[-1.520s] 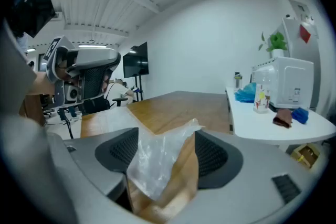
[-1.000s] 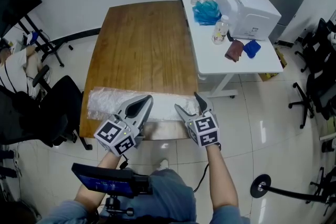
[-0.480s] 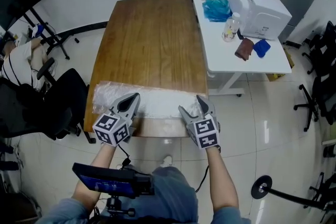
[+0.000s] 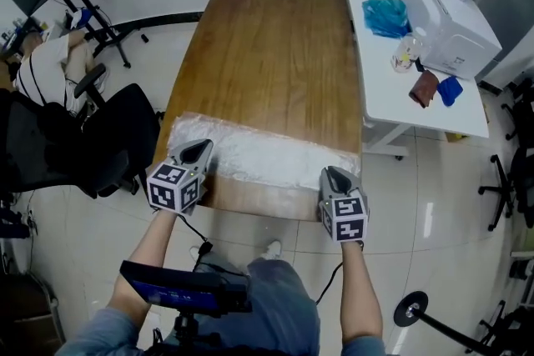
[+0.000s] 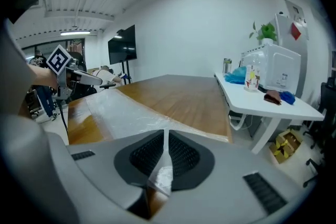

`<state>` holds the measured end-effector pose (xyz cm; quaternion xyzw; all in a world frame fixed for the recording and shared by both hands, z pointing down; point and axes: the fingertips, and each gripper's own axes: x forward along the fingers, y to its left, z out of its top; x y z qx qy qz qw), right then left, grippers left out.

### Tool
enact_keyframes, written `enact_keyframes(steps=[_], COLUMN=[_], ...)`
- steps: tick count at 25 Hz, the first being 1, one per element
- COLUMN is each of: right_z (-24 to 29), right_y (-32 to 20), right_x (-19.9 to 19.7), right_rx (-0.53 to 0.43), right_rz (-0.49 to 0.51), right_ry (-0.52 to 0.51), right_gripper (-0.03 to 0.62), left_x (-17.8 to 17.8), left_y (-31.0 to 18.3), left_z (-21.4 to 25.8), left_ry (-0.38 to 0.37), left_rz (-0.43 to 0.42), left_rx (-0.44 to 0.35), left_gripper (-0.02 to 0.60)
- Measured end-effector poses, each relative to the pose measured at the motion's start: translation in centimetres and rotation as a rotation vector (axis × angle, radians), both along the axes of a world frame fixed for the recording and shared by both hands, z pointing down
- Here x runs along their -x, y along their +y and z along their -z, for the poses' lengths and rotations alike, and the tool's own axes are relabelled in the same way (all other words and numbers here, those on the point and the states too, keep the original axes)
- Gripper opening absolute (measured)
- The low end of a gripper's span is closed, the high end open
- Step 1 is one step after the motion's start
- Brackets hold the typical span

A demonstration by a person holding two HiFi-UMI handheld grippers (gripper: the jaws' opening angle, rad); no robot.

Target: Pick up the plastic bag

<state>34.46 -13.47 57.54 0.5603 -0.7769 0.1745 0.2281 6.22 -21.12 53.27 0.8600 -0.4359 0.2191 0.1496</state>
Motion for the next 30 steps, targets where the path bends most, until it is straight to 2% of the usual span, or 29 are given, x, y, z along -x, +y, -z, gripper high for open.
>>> enact_keyframes(steps=[5, 10, 14, 30], right_z=[-1.4, -2.8, -3.0, -3.1], right_y=[0.1, 0.3, 0.2, -0.5], right_x=[0.2, 0.5, 0.9, 0.7], right_rx=[0.083, 0.162, 0.18, 0.206], right_rz=[0.004, 0.044, 0.059, 0.11], right_ry=[0.023, 0.079, 0.091, 0.094], right_gripper=[0.0, 0.0, 0.0, 0.0], left_x=[4.4, 5.5, 6.4, 7.1], left_y=[-0.4, 0.4, 0.8, 3.1], left_z=[-3.0, -6.4, -8.0, -8.2], left_ry=[-0.11, -0.235, -0.325, -0.288], left_rz=[0.051, 0.007, 0.025, 0.06], left_rx=[0.148, 0.314, 0.356, 0.377], left_gripper=[0.003, 0.003, 0.003, 0.003])
